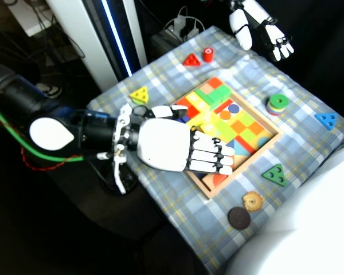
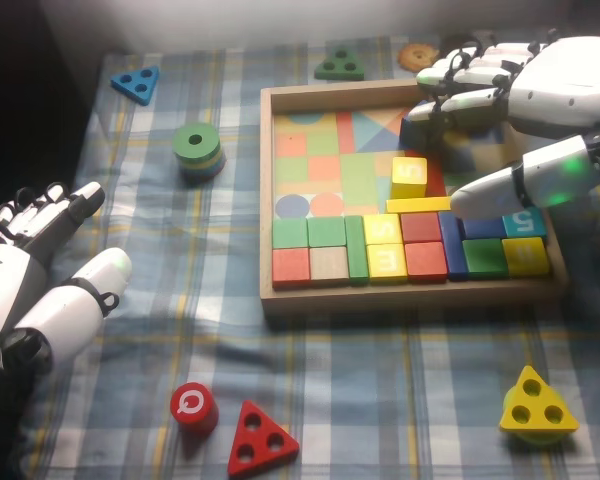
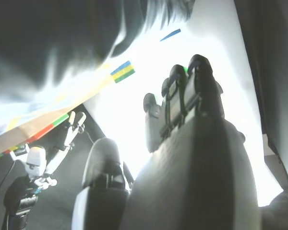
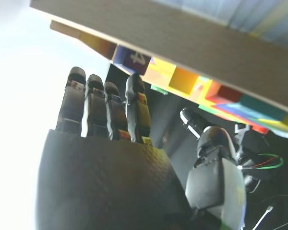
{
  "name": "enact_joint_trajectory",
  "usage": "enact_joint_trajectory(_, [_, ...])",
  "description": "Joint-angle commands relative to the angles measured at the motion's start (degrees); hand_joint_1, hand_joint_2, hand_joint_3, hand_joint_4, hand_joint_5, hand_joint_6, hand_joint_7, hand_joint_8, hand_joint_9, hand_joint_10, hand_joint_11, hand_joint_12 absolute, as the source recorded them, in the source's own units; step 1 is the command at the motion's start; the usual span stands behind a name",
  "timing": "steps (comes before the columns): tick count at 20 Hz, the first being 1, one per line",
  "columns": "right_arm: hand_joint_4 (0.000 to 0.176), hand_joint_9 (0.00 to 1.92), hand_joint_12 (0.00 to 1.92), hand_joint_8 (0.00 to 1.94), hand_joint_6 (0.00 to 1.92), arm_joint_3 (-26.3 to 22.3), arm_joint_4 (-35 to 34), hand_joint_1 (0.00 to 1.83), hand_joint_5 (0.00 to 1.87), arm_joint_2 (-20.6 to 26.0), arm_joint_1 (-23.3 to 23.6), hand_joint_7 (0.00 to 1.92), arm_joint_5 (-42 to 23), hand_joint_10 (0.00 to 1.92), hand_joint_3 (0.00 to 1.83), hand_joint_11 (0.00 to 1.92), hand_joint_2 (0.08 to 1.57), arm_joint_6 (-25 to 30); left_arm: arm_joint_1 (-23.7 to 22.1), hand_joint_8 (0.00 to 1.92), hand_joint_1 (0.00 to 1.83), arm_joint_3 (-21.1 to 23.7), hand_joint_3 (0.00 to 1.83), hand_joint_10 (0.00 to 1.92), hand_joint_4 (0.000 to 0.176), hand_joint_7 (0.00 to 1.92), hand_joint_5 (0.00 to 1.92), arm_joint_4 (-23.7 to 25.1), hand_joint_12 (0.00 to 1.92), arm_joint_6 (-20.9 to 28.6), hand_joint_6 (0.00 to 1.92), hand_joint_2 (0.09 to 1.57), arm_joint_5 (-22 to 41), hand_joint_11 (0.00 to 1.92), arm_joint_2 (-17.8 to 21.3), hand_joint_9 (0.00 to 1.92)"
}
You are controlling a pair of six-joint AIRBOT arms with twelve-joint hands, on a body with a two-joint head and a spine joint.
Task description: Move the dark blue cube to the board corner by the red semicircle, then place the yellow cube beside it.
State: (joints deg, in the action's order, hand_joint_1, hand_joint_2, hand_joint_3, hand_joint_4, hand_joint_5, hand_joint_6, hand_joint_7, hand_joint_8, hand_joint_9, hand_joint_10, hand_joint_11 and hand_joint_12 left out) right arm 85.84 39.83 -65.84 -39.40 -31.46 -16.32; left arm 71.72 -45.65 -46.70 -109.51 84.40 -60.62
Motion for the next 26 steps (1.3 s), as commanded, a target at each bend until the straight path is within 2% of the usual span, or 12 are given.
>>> enact_joint_trajectory(1, [0.052,0.00,0.00,0.00,0.00,-0.05,-1.52,0.00,0.28,0.66,0.89,0.00,-3.32,0.00,0.00,0.00,0.96,0.56,-0.18,0.00,0.13,-0.15,0.01,0.00,0.050,0.16,0.30,2.67,0.00,0.30,0.01,1.41,6.16,0.00,-0.11,0.13])
enact_joint_trajectory(3, [0.063,0.00,0.00,0.00,0.00,-0.81,-1.06,0.00,0.26,2.27,0.89,0.00,-1.97,0.00,0.00,0.00,0.95,0.56,-0.18,0.00,0.13,-0.15,0.00,0.00,0.065,0.16,0.30,2.67,0.00,0.30,0.00,1.40,6.09,0.00,-0.11,0.13])
enact_joint_trajectory(5, [0.150,0.00,0.00,0.00,0.01,-1.59,-1.06,0.00,0.28,3.94,0.89,0.00,-1.10,0.00,0.00,0.00,0.92,0.56,-0.18,0.00,0.11,-0.11,0.00,0.00,0.060,0.16,0.31,2.63,0.00,0.30,0.01,1.39,6.09,0.00,-0.10,0.12])
enact_joint_trajectory(9, [0.128,0.00,0.00,0.00,0.01,-3.07,-1.08,0.00,0.29,6.50,0.84,0.00,0.37,0.00,0.00,0.00,0.91,0.52,-0.10,0.00,0.12,-0.01,0.00,0.00,0.058,0.17,0.31,2.51,0.00,0.30,0.00,1.39,6.12,0.00,-0.09,0.12])
enact_joint_trajectory(12, [0.160,0.00,0.00,0.00,0.00,-3.86,-1.31,0.00,0.29,7.67,0.71,0.00,1.15,0.00,0.00,0.00,0.92,0.43,-0.10,0.00,0.09,0.01,0.00,0.00,0.076,0.15,0.29,2.51,0.00,0.30,0.00,1.40,6.14,0.00,-0.08,0.11])
enact_joint_trajectory(14, [0.106,0.00,0.00,0.00,0.01,-4.39,-2.05,0.00,0.29,8.66,0.34,0.00,1.53,0.00,0.00,0.00,0.94,-0.08,-0.10,0.00,0.08,0.04,0.00,0.00,0.065,0.16,0.29,2.51,0.00,0.30,0.00,1.40,6.16,0.00,-0.06,0.13])
enact_joint_trajectory(16, [0.138,0.00,0.00,0.00,0.01,-4.73,-3.38,0.00,0.30,9.15,0.02,0.00,1.62,0.00,0.00,0.00,0.94,-0.92,-0.10,0.00,0.09,0.05,0.00,0.00,0.073,0.16,0.29,2.47,0.00,0.30,0.00,1.40,6.13,0.00,-0.07,0.13])
enact_joint_trajectory(19, [0.145,0.00,0.00,0.00,0.01,-5.86,-5.56,0.00,0.31,9.20,0.03,0.00,0.74,0.00,0.00,0.00,0.92,-3.16,-0.09,0.00,0.08,0.06,0.00,0.00,0.070,0.16,0.29,2.38,0.00,0.30,0.00,1.40,6.11,0.00,-0.09,0.13])
enact_joint_trajectory(20, [0.118,0.00,0.00,0.00,0.00,-7.12,-6.65,0.00,0.30,9.20,0.08,0.00,0.30,0.00,0.00,0.00,0.93,-5.42,-0.09,0.00,0.10,0.05,0.00,0.00,0.065,0.17,0.30,2.38,0.00,0.30,0.00,1.40,6.10,0.00,-0.08,0.13])
enact_joint_trajectory(21, [0.148,0.00,0.00,0.00,0.00,-7.50,-6.84,0.00,0.29,9.20,0.30,0.00,-0.06,0.00,0.00,0.00,0.93,-5.94,-0.09,0.00,0.11,0.04,0.00,0.01,0.062,0.17,0.31,2.38,0.00,0.30,0.01,1.41,6.10,0.00,-0.08,0.14])
enact_joint_trajectory(23, [0.159,0.00,0.00,0.00,0.00,-7.79,-7.33,0.00,0.28,9.20,0.77,0.00,-1.35,0.00,0.01,0.00,0.95,-5.98,-0.09,0.00,0.12,0.04,0.00,0.01,0.058,0.17,0.31,2.38,0.00,0.30,0.01,1.40,6.10,0.00,-0.09,0.14])
enact_joint_trajectory(26, [0.102,0.00,0.00,0.00,0.01,-7.02,-7.49,0.00,0.30,9.19,0.80,0.00,-2.16,0.00,0.02,0.00,0.98,-5.99,-0.10,0.00,0.12,0.05,0.00,0.00,0.057,0.16,0.30,2.38,0.00,0.30,0.00,1.41,6.05,0.00,-0.10,0.13])
